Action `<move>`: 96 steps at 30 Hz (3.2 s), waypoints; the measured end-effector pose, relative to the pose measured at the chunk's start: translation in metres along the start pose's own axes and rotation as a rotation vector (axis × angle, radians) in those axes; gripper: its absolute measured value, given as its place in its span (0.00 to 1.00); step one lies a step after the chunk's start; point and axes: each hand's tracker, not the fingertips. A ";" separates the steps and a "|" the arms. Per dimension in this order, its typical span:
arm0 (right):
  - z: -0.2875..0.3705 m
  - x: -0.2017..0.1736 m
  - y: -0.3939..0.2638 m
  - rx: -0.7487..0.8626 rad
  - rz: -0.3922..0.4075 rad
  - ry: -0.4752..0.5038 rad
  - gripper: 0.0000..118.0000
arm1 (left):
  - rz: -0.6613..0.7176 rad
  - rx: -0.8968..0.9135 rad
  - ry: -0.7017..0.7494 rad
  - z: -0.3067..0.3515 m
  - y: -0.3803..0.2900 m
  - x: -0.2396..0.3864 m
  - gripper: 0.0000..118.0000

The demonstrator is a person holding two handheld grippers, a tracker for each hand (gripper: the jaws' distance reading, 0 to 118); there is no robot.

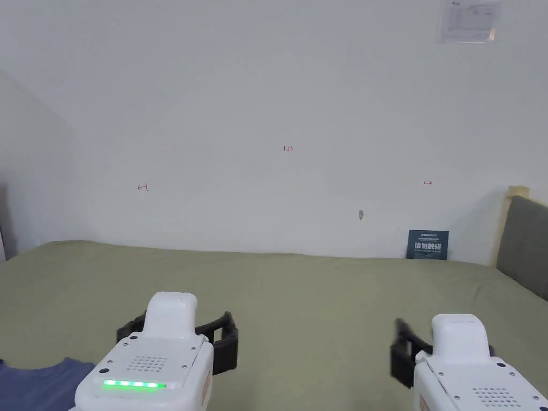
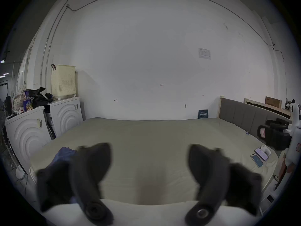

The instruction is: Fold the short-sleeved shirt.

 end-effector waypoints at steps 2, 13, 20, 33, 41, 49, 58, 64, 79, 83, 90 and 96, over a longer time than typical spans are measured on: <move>0.006 0.001 -0.005 0.051 0.012 -0.142 0.01 | 0.003 0.000 -0.004 -0.001 -0.001 0.000 0.21; 0.008 0.007 -0.008 0.017 0.021 -0.034 0.01 | 0.002 -0.012 -0.012 -0.001 -0.006 0.005 0.00; 0.003 0.007 -0.007 0.000 0.009 -0.042 0.01 | -0.006 -0.005 -0.014 0.000 -0.003 0.004 0.00; -0.015 -0.015 -0.005 -0.035 -0.003 -0.008 0.01 | -0.011 -0.028 0.049 0.004 -0.006 -0.024 0.00; -0.041 -0.152 -0.001 -0.025 0.016 0.350 0.01 | 0.058 -0.067 0.382 0.066 -0.012 -0.148 0.00; -0.029 -0.255 0.004 -0.018 0.007 0.577 0.01 | 0.110 -0.093 0.608 0.131 -0.025 -0.226 0.00; -0.039 -0.276 -0.003 -0.057 0.014 0.611 0.01 | 0.122 -0.115 0.648 0.124 -0.034 -0.246 0.00; -0.051 -0.286 -0.015 -0.092 0.026 0.618 0.01 | 0.124 -0.170 0.618 0.079 -0.047 -0.266 0.00; -0.091 -0.299 -0.083 -0.282 0.056 0.614 0.01 | 0.278 -0.609 0.343 -0.147 -0.145 -0.342 0.12; -0.098 -0.294 -0.092 -0.305 0.063 0.602 0.01 | 0.336 -0.740 0.267 -0.181 -0.171 -0.349 1.00; -0.097 -0.278 -0.101 -0.340 0.092 0.584 0.01 | 0.283 -0.835 0.363 -0.218 -0.199 -0.339 0.97; -0.084 -0.247 -0.098 -0.355 0.112 0.555 0.01 | 0.285 -0.843 0.377 -0.222 -0.206 -0.349 0.39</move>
